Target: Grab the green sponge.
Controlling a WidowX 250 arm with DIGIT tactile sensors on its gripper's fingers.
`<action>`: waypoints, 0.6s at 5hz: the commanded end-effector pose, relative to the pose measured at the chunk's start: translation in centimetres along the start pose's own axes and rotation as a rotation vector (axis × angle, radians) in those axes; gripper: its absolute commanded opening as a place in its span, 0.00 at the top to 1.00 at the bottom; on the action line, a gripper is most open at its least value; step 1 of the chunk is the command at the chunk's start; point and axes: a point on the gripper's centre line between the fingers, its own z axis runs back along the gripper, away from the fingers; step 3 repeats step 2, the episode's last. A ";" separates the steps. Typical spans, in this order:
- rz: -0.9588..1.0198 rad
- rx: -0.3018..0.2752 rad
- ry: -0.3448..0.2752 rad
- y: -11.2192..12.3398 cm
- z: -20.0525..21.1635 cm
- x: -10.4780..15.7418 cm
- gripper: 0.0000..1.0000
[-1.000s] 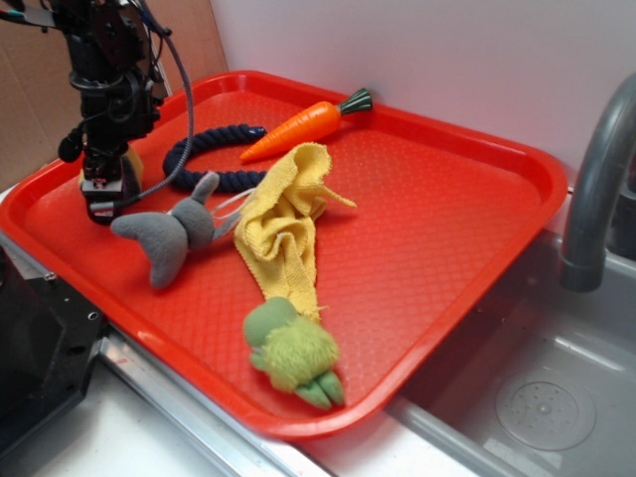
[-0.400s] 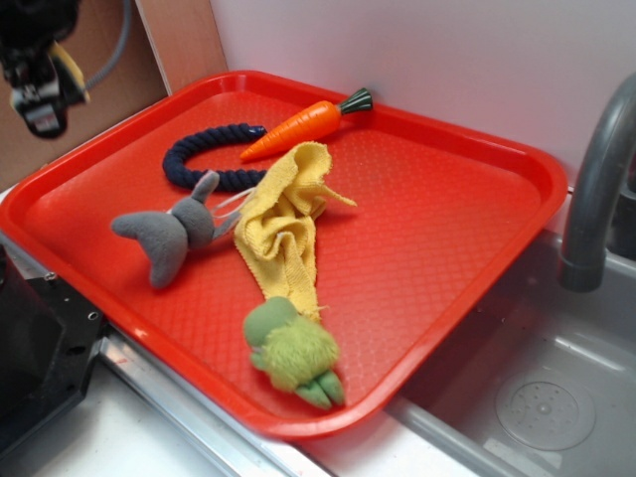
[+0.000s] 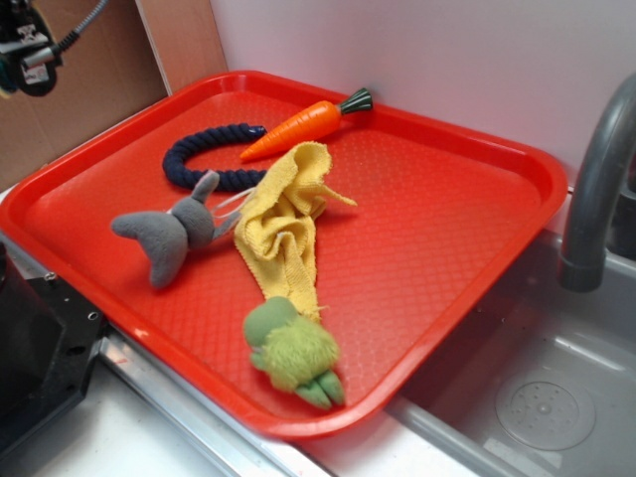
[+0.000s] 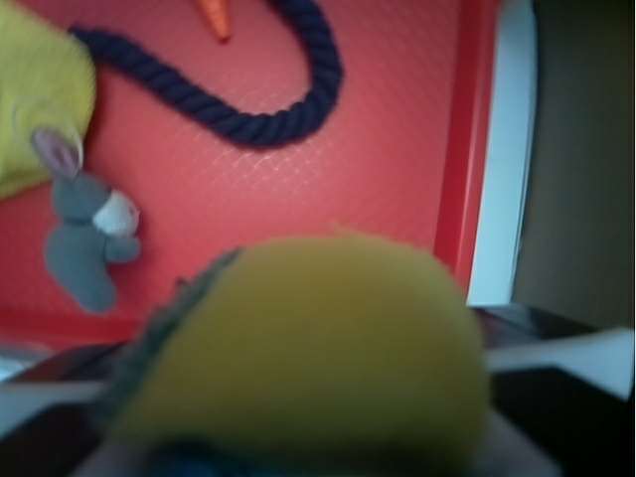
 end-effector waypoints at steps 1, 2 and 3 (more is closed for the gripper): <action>0.236 0.033 -0.100 0.2 2.4 2.1 1.00; 0.229 0.082 -0.107 -0.6 1.3 2.1 1.00; 0.229 0.082 -0.107 -0.6 1.3 2.1 1.00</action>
